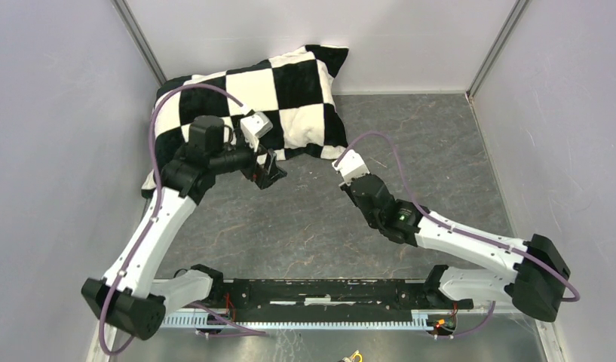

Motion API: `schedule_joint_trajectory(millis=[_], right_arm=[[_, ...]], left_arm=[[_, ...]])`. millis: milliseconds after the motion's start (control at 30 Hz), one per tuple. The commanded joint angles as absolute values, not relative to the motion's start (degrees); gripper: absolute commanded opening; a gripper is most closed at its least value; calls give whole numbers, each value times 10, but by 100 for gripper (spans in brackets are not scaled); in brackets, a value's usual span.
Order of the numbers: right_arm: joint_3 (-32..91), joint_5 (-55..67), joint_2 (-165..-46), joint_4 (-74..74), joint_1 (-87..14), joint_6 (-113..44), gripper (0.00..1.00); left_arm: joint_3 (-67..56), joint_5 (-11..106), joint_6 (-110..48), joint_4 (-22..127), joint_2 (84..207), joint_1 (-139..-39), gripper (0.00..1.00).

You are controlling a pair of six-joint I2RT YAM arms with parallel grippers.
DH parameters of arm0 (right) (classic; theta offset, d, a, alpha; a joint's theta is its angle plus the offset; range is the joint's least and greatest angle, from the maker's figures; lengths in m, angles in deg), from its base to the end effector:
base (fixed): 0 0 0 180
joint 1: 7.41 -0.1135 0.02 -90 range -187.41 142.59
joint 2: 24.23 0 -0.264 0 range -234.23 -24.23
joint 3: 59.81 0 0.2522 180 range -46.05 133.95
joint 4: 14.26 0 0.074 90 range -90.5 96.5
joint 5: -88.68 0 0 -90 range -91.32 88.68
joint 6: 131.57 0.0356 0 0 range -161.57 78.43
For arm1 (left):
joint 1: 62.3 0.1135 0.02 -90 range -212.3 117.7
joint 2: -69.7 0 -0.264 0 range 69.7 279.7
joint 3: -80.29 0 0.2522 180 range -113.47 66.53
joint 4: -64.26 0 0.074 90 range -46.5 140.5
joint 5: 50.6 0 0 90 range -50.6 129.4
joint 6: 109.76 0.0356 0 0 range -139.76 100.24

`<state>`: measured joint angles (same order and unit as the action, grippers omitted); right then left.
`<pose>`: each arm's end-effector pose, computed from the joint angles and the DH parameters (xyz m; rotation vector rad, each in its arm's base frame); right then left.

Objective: Put the keys on the keyring

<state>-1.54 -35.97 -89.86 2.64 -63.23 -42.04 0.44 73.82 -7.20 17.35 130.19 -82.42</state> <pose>0.1602 0.1999 0.2792 -0.5521 1.8346 0.0448 0.1992 -0.0944 0.3790 0.9208 1.8092 -0.6964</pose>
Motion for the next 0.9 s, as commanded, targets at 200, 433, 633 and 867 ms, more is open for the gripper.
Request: schedule_joint_trajectory(millis=[200, 433, 633, 867], right_arm=[[-82, -505, -1003, -1, -566, -517, 0], [-61, -477, -1118, -47, -554, -524, 10], [-28, -390, -1148, -6, -554, -481, 98], [-63, -320, -990, 24, -554, -486, 98]], left_arm=[[-13, 565, -40, 81, 1362, -749, 100], [85, 581, -6, 156, 1331, -670, 100], [150, 612, -27, 213, 1310, -649, 100], [175, 622, -39, 260, 1303, -632, 100]])
